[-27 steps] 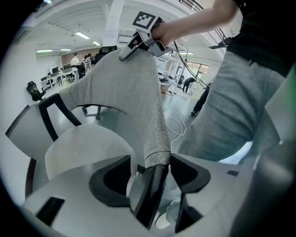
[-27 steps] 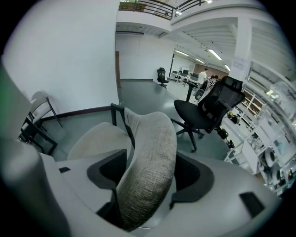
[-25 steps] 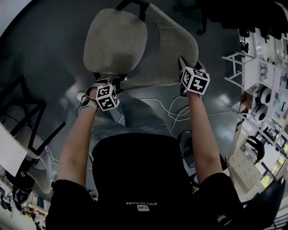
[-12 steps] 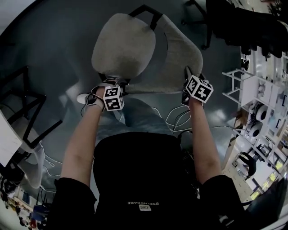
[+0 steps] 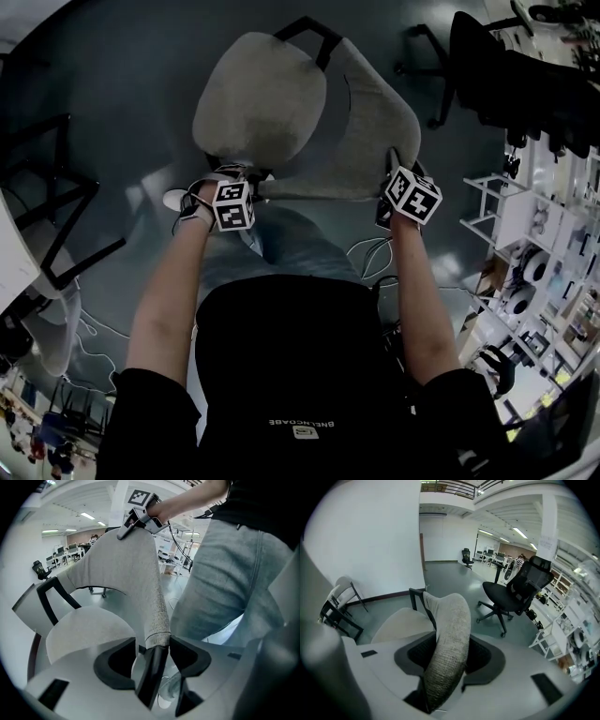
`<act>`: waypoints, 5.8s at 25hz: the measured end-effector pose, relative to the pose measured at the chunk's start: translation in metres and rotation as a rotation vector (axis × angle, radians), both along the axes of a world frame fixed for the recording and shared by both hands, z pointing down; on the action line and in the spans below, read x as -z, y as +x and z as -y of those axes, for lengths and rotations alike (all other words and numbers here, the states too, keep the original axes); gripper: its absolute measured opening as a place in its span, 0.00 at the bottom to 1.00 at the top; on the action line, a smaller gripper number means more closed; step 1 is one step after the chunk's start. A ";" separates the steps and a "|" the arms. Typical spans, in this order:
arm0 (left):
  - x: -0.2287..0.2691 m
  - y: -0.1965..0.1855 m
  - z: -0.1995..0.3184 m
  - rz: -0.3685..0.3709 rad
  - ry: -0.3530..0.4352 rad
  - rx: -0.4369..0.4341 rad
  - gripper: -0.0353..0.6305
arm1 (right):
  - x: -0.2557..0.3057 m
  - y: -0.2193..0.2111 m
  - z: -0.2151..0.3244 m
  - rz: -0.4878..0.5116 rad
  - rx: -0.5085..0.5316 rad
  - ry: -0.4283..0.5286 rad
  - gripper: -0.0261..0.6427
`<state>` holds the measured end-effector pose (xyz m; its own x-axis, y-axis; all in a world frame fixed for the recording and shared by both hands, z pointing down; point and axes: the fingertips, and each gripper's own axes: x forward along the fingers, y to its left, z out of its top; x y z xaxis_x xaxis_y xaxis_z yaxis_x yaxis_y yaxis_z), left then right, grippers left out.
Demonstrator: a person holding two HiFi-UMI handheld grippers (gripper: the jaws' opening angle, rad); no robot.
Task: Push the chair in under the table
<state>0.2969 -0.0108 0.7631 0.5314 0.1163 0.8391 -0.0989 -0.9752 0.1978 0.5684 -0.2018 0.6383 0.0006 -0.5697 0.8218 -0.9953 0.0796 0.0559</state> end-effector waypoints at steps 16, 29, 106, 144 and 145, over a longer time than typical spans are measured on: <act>0.001 -0.091 -0.034 0.028 0.013 0.046 0.29 | 0.006 -0.119 0.013 0.034 0.104 0.012 0.26; 0.002 -0.165 -0.054 0.045 0.005 0.129 0.27 | 0.007 -0.217 0.015 0.033 0.209 -0.009 0.26; 0.012 -0.532 -0.081 0.198 -0.038 0.780 0.29 | 0.013 -0.696 0.050 0.055 0.620 -0.074 0.25; 0.009 -0.600 -0.094 0.300 -0.149 1.018 0.30 | 0.012 -0.819 0.051 0.025 0.837 -0.042 0.25; 0.009 -0.600 -0.094 0.300 -0.147 1.018 0.30 | 0.013 -0.819 0.051 0.023 0.837 -0.038 0.25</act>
<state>-0.3035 0.0831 0.7543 0.2097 -0.1549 0.9654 -0.9164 -0.3754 0.1388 -0.2509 -0.2527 0.6256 -0.4272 -0.3470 0.8349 -0.6079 0.7938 0.0189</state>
